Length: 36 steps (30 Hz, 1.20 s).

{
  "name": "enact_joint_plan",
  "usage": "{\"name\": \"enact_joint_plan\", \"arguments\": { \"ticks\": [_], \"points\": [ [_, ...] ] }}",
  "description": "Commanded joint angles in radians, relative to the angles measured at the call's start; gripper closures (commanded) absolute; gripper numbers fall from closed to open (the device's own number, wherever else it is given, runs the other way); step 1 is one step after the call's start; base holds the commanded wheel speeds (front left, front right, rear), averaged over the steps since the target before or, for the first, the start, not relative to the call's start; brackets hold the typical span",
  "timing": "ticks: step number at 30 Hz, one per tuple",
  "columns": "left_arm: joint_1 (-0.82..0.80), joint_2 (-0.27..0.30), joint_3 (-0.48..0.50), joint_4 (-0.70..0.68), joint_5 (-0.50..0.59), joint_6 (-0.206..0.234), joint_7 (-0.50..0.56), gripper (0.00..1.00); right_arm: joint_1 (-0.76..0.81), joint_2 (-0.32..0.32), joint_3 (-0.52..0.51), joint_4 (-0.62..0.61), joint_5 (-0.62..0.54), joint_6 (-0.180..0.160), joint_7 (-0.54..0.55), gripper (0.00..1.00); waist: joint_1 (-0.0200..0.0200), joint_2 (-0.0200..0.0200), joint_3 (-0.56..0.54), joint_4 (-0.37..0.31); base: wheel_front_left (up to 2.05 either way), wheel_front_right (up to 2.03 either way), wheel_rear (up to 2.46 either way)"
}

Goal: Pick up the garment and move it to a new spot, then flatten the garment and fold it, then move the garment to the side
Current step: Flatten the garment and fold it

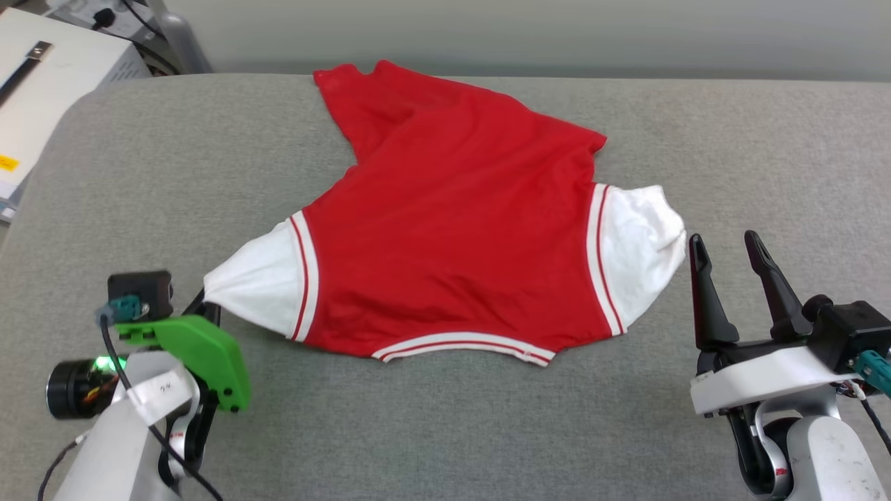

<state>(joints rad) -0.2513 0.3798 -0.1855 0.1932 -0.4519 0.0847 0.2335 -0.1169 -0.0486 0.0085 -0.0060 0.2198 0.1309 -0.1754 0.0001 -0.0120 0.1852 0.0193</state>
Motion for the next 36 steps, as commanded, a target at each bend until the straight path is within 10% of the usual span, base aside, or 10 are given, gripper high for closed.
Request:
{"name": "enact_joint_plan", "arguments": {
  "ticks": [1, 6, 7, 8, 24, 36],
  "points": [
    [0.025, 0.007, 0.007, 0.013, -0.001, 0.003, -0.017, 1.00, 0.016, -0.002, -0.002, 0.002, -0.005, 0.000, 0.005, 0.00, -0.0001, 0.0119, -0.022, 0.026, 0.00, 0.00, 0.00],
    [0.051, -0.002, -0.001, 0.085, -0.026, -0.037, -0.054, 0.98, 0.017, -0.002, -0.001, 0.001, -0.013, 0.000, 0.018, 0.00, -0.0001, 0.0119, -0.024, 0.041, 0.00, 0.00, 0.00],
    [0.049, -0.002, -0.004, 0.103, -0.021, -0.038, -0.068, 0.04, 0.017, -0.002, -0.001, 0.001, -0.014, 0.000, 0.020, 0.00, -0.0001, 0.0119, -0.025, 0.043, 0.00, 0.00, 0.00],
    [0.046, -0.004, -0.007, 0.119, -0.017, -0.039, -0.078, 0.00, 0.018, -0.002, -0.001, 0.002, -0.015, 0.000, 0.021, 0.00, -0.0001, 0.0119, -0.027, 0.046, 0.00, 0.00, 0.00],
    [0.029, -0.036, -0.016, 0.070, 0.042, -0.093, -0.466, 0.00, 0.045, -0.002, -0.016, -0.003, -0.022, 0.000, 0.042, 0.00, -0.0001, 0.0119, -0.089, 0.084, 0.00, 0.00, 0.00],
    [0.151, -0.128, -0.015, -0.196, 0.184, -0.124, -0.495, 0.00, 0.031, -0.041, -0.056, -0.013, -0.070, 0.000, 0.173, 0.00, -0.0001, 0.0119, -0.043, 0.116, 0.00, 0.00, 0.00]
  ]
}}
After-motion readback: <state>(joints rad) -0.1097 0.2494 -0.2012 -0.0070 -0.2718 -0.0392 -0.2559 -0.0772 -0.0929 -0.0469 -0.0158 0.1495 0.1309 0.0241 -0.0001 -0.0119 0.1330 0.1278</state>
